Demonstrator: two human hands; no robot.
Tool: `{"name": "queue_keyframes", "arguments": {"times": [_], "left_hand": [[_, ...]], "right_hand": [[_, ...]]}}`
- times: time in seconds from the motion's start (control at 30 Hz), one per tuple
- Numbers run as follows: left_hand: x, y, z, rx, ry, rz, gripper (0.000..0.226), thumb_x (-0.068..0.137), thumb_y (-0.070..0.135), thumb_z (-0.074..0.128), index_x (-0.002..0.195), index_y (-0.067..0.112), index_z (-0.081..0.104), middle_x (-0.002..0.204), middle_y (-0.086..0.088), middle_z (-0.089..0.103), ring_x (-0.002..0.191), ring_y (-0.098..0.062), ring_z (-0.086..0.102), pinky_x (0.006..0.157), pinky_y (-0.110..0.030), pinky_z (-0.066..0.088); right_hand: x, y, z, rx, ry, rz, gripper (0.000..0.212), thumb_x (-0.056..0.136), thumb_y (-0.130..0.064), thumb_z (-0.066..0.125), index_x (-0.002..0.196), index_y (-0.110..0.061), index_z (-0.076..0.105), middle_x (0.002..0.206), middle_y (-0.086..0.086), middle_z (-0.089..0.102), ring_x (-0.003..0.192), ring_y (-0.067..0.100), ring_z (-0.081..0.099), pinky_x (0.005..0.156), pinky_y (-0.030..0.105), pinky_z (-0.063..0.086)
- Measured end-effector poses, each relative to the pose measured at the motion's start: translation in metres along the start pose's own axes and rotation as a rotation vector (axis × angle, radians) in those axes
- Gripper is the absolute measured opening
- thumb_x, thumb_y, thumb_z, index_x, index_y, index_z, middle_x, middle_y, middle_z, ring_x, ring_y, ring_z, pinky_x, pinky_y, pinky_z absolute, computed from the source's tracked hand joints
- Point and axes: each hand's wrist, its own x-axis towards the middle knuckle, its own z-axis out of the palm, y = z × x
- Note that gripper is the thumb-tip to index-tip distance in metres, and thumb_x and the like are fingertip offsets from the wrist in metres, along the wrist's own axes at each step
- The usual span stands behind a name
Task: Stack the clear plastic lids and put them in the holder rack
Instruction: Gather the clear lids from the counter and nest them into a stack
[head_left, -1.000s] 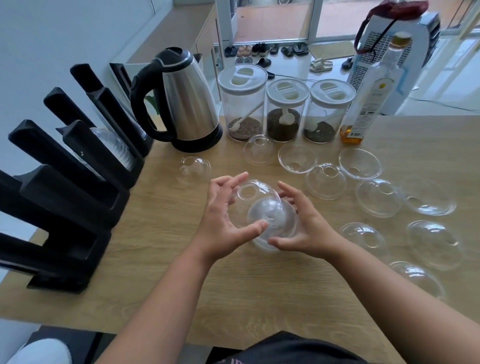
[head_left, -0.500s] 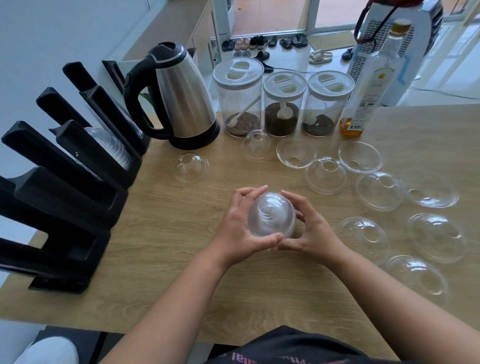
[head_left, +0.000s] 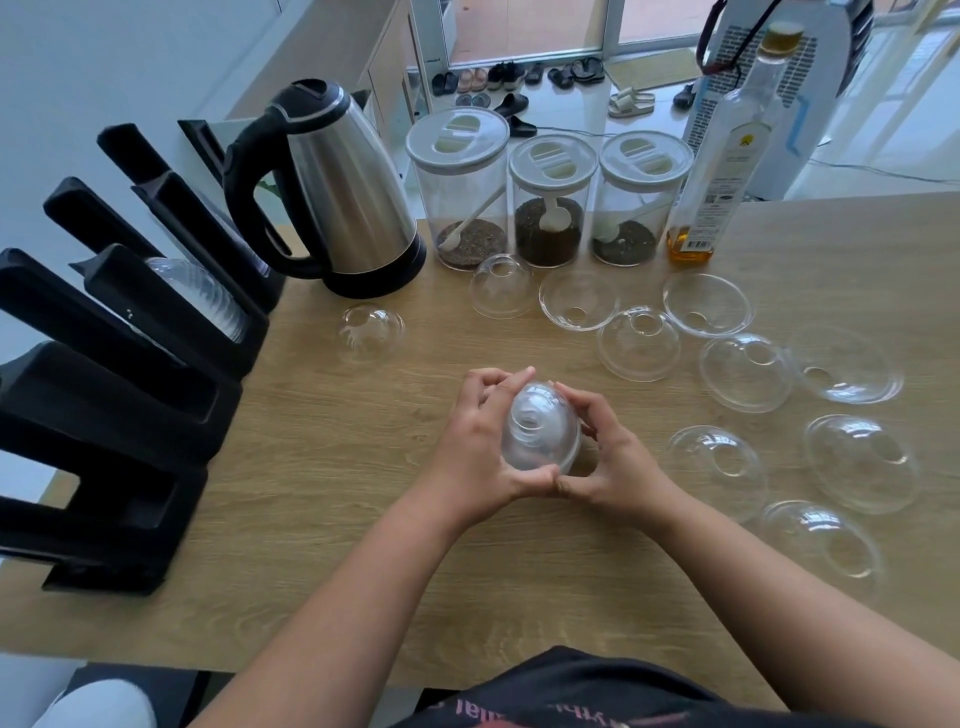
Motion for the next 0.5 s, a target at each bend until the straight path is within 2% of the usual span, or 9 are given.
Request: {"name": "queue_keyframes", "arguments": {"times": [0.17, 0.27, 0.33, 0.43, 0.5], "left_hand": [[0.003, -0.001, -0.009, -0.067, 0.000, -0.009, 0.104, 0.061, 0.040, 0.089, 0.150, 0.031, 0.035, 0.143, 0.014, 0.028, 0.133, -0.002, 0.032, 0.102, -0.002, 0.021], [0.004, 0.000, -0.017, -0.096, -0.014, 0.002, 0.114, 0.057, 0.047, 0.090, 0.153, 0.034, 0.029, 0.146, 0.015, 0.029, 0.138, 0.000, 0.030, 0.110, -0.014, 0.024], [0.003, 0.000, -0.023, -0.113, -0.030, 0.001, 0.118, 0.053, 0.055, 0.089, 0.152, 0.039, 0.027, 0.146, 0.017, 0.030, 0.138, 0.000, 0.031, 0.114, -0.023, 0.026], [0.001, -0.001, -0.031, -0.165, -0.044, -0.020, 0.120, 0.049, 0.061, 0.087, 0.151, 0.045, 0.025, 0.147, 0.019, 0.031, 0.138, 0.000, 0.031, 0.113, -0.027, 0.026], [0.000, -0.006, -0.038, -0.231, -0.017, -0.039, 0.112, 0.054, 0.068, 0.080, 0.149, 0.047, 0.026, 0.149, 0.018, 0.032, 0.137, 0.000, 0.032, 0.110, -0.025, 0.027]], "right_hand": [[0.002, -0.012, -0.006, 0.005, -0.024, -0.022, 0.118, 0.049, -0.044, 0.092, 0.147, -0.034, 0.027, 0.145, -0.013, 0.044, 0.134, -0.003, 0.041, 0.113, 0.026, 0.035], [0.004, -0.021, -0.017, -0.023, -0.053, -0.066, 0.125, 0.047, -0.056, 0.089, 0.150, -0.036, 0.021, 0.153, -0.010, 0.035, 0.141, 0.000, 0.031, 0.117, 0.029, 0.027], [0.009, -0.027, -0.030, -0.002, -0.039, -0.080, 0.118, 0.049, -0.066, 0.083, 0.148, -0.038, 0.026, 0.152, -0.012, 0.036, 0.141, 0.002, 0.032, 0.116, 0.031, 0.028], [0.022, -0.043, -0.048, 0.081, 0.016, -0.126, 0.098, 0.056, -0.079, 0.068, 0.140, -0.037, 0.040, 0.146, -0.006, 0.046, 0.135, 0.009, 0.042, 0.110, 0.028, 0.034], [0.038, -0.055, -0.058, 0.089, 0.092, -0.140, 0.077, 0.072, -0.076, 0.058, 0.132, -0.029, 0.048, 0.128, 0.007, 0.057, 0.117, 0.016, 0.055, 0.098, 0.026, 0.042]]}}
